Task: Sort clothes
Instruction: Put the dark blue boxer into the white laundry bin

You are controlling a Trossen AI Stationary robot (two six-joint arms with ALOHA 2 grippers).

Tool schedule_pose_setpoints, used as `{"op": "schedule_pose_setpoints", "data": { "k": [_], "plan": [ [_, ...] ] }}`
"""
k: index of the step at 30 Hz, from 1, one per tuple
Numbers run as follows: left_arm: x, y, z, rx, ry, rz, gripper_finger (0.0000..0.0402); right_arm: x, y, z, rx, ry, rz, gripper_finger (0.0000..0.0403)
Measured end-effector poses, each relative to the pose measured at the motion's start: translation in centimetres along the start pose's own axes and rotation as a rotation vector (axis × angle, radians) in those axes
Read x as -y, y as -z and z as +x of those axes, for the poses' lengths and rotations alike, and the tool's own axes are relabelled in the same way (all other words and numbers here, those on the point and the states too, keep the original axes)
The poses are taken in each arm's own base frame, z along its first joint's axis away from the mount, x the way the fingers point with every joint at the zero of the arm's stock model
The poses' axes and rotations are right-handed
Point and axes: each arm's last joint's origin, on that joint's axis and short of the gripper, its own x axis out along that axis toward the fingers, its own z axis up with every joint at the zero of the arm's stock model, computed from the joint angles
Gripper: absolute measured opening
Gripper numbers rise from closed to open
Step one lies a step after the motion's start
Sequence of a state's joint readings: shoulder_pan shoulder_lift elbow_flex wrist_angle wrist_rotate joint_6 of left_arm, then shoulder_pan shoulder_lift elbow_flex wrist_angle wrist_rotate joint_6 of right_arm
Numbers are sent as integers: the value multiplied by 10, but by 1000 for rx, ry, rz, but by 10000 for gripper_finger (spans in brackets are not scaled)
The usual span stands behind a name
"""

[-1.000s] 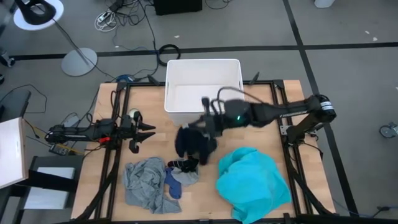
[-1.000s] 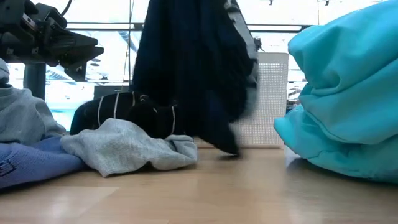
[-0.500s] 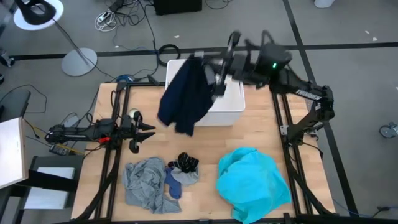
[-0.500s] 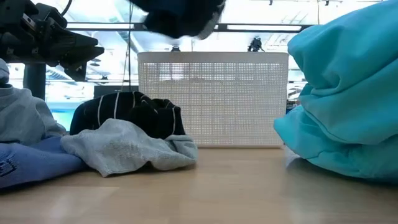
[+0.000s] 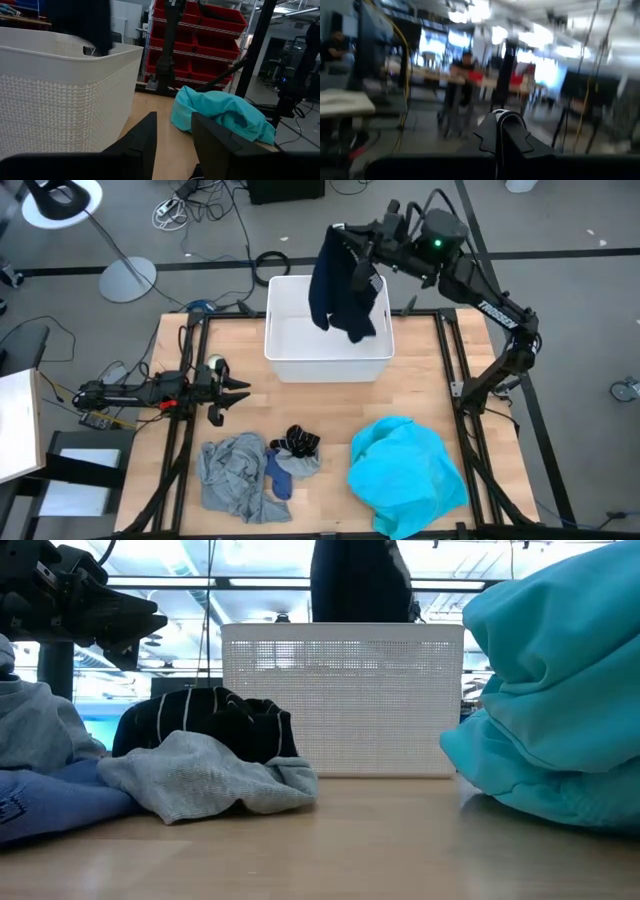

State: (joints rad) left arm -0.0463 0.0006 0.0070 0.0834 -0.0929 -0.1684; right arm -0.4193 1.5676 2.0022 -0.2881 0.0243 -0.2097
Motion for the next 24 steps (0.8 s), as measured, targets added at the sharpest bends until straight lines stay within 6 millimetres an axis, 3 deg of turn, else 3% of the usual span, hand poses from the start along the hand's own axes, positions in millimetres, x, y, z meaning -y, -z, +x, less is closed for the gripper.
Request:
{"op": "schedule_pose_setpoints", "data": {
  "k": [13, 24],
  "plan": [
    [0, 0, 0, 0, 0, 0, 127, 26, 57, -15, -558, 20, 225, 19],
    [0, 0, 0, 0, 0, 0, 127, 20, 71, -27, -741, -76, 260, 147]
  ]
}}
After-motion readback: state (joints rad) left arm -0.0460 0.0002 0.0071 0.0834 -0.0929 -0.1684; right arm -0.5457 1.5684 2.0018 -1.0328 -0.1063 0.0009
